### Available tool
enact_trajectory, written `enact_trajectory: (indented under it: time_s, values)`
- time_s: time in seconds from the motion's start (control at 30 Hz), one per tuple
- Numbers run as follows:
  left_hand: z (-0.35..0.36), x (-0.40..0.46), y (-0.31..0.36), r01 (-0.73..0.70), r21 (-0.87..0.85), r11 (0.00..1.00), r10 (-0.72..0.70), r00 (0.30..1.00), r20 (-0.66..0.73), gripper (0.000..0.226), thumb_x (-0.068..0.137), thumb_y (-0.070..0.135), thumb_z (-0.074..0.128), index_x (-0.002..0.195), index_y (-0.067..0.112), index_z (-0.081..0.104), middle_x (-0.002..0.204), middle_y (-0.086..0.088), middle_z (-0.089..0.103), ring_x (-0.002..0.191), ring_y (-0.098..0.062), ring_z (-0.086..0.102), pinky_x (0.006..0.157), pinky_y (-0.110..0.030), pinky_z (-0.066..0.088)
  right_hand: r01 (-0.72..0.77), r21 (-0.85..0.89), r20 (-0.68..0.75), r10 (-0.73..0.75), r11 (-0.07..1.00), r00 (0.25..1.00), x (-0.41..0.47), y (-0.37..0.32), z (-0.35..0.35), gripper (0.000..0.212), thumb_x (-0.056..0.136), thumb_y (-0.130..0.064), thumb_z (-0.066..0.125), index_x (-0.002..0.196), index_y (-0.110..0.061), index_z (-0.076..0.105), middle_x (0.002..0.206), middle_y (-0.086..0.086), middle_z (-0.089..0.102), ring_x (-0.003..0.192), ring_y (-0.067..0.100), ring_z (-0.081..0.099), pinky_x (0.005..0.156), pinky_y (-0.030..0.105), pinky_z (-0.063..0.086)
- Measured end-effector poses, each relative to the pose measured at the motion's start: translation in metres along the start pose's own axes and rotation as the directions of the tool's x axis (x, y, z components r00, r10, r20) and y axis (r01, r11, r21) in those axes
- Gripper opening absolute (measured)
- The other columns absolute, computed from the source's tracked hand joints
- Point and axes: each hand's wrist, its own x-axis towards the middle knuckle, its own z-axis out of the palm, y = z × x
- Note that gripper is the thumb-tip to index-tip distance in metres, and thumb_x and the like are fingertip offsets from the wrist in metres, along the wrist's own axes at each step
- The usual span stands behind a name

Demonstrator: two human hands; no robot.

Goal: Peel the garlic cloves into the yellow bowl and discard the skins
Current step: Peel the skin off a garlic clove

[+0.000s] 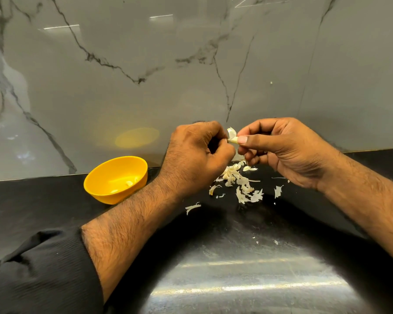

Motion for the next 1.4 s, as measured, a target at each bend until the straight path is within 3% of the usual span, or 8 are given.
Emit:
enact_trajectory:
  time_s: [0.17,0.33,0.53,0.67,0.9,1.17,1.27,1.4]
  values:
    - [0.001,-0.002,0.006,-0.014,-0.072,0.997,0.018,0.998,0.061,0.011,0.092,0.011,0.069,0.082,0.014,0.073,0.064,0.016,0.058,0.056,-0.005,0.056,0.055,-0.011,0.040,0.015,0.005,-0.041,-0.014,1.000,0.999,0.002,0.002,-0.001,0.017,0.093,-0.007,0.073,0.106,0.002,0.076,0.093,0.018,0.075,0.075,0.018,0.068,0.071,0.027,0.060]
    - [-0.001,0.000,-0.001,0.179,-0.288,0.941,-0.162,0.983,0.083,0.014,0.093,0.010,0.068,0.081,0.011,0.073,0.064,-0.003,0.066,0.057,-0.020,0.059,0.052,-0.030,0.050,0.039,-0.008,0.011,-0.039,0.999,0.999,0.000,-0.001,-0.001,0.025,0.086,-0.007,0.077,0.109,0.003,0.075,0.097,0.019,0.076,0.082,0.023,0.068,0.072,0.028,0.059]
    - [0.004,0.001,-0.003,0.386,-0.484,0.785,-0.359,0.921,0.152,0.017,0.096,0.001,0.066,0.081,0.002,0.073,0.065,-0.004,0.065,0.063,-0.014,0.062,0.058,-0.019,0.050,0.228,-0.201,-0.006,-0.234,0.953,0.972,-0.003,0.000,0.001,0.024,0.082,-0.007,0.082,0.105,-0.004,0.078,0.096,0.017,0.078,0.082,0.029,0.072,0.082,0.036,0.064]
    - [0.003,0.000,-0.003,0.335,-0.470,0.816,-0.294,0.942,0.162,0.014,0.095,0.001,0.068,0.082,0.002,0.074,0.066,-0.009,0.067,0.063,-0.016,0.063,0.059,-0.021,0.052,0.204,-0.277,-0.015,-0.217,0.939,0.976,-0.001,0.001,0.000,0.016,0.089,-0.005,0.078,0.106,-0.005,0.077,0.092,0.013,0.079,0.076,0.021,0.073,0.078,0.032,0.063]
    - [0.001,0.000,-0.001,0.319,-0.475,0.820,-0.258,0.947,0.190,0.016,0.096,-0.002,0.065,0.084,0.002,0.073,0.068,-0.004,0.067,0.061,-0.009,0.062,0.059,-0.021,0.051,0.139,-0.070,0.006,-0.139,0.988,0.990,-0.002,-0.001,-0.001,0.024,0.085,-0.007,0.077,0.107,0.004,0.073,0.097,0.023,0.076,0.079,0.028,0.066,0.075,0.032,0.059]
    - [0.004,-0.002,-0.001,0.246,-0.423,0.872,-0.196,0.968,0.157,0.012,0.095,0.009,0.069,0.084,0.004,0.073,0.072,-0.019,0.067,0.069,-0.042,0.062,0.061,-0.048,0.058,0.122,-0.079,-0.028,-0.125,0.989,0.992,0.001,0.004,0.004,0.030,0.085,-0.019,0.074,0.103,0.004,0.073,0.085,0.017,0.070,0.076,0.028,0.060,0.066,0.030,0.054]
    - [0.006,-0.003,0.000,0.226,-0.379,0.897,-0.188,0.973,0.135,0.013,0.092,0.015,0.068,0.083,0.008,0.074,0.069,-0.012,0.068,0.066,-0.037,0.063,0.059,-0.045,0.057,0.083,-0.034,-0.027,-0.084,0.996,0.996,0.000,0.003,0.005,0.030,0.086,-0.019,0.072,0.103,0.006,0.073,0.081,0.015,0.066,0.070,0.020,0.059,0.065,0.028,0.052]
    - [0.004,-0.004,0.001,0.178,-0.318,0.931,-0.149,0.982,0.111,0.014,0.093,0.008,0.070,0.079,0.010,0.073,0.061,0.007,0.062,0.053,-0.007,0.054,0.053,-0.024,0.048,0.008,0.015,0.002,-0.008,1.000,1.000,0.000,0.003,0.004,0.021,0.094,-0.011,0.068,0.104,0.007,0.073,0.083,0.015,0.064,0.071,0.016,0.058,0.068,0.030,0.051]
